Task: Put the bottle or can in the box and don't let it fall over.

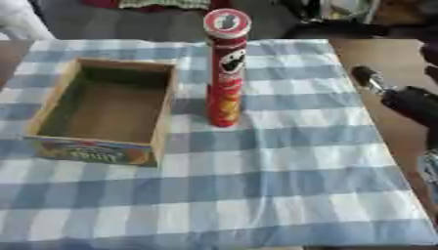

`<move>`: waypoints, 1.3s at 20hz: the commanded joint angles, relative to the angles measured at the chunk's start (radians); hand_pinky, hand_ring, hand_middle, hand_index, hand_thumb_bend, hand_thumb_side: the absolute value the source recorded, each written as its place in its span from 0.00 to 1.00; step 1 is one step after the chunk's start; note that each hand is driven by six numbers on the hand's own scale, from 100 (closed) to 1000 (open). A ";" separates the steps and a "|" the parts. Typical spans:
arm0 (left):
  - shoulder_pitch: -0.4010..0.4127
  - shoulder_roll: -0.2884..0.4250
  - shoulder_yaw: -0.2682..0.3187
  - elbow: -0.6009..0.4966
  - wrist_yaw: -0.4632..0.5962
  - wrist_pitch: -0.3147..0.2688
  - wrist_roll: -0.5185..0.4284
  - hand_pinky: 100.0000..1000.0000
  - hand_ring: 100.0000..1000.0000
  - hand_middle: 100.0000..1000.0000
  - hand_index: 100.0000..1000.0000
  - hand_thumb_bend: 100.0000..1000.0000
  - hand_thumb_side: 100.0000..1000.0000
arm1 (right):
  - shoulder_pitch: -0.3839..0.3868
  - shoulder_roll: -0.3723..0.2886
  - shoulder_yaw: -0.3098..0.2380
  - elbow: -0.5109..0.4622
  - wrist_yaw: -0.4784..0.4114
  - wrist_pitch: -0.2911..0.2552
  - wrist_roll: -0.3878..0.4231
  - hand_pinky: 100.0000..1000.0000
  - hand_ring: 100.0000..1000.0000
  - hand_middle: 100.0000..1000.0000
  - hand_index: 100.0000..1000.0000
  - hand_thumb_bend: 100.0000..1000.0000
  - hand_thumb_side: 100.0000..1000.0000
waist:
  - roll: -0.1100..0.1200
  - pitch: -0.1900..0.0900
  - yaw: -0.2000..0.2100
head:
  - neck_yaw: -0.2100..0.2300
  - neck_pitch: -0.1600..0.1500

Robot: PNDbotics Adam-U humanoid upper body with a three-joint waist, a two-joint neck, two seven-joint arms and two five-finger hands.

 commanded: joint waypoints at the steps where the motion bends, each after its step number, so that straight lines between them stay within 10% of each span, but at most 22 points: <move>1: -0.006 0.021 0.004 -0.016 -0.004 0.001 0.001 1.00 0.87 0.85 0.77 0.38 0.53 | -0.018 -0.038 0.003 -0.023 -0.002 0.001 0.023 0.80 1.00 0.91 0.84 0.82 0.15 | 0.002 -0.010 0.001 | -0.004 -0.013; 26: -0.009 0.018 -0.003 -0.012 -0.003 0.003 -0.009 1.00 0.87 0.86 0.77 0.37 0.53 | -0.155 -0.011 0.092 0.060 -0.120 0.021 0.239 0.82 1.00 0.94 0.87 0.89 0.21 | 0.002 0.000 0.011 | -0.021 -0.022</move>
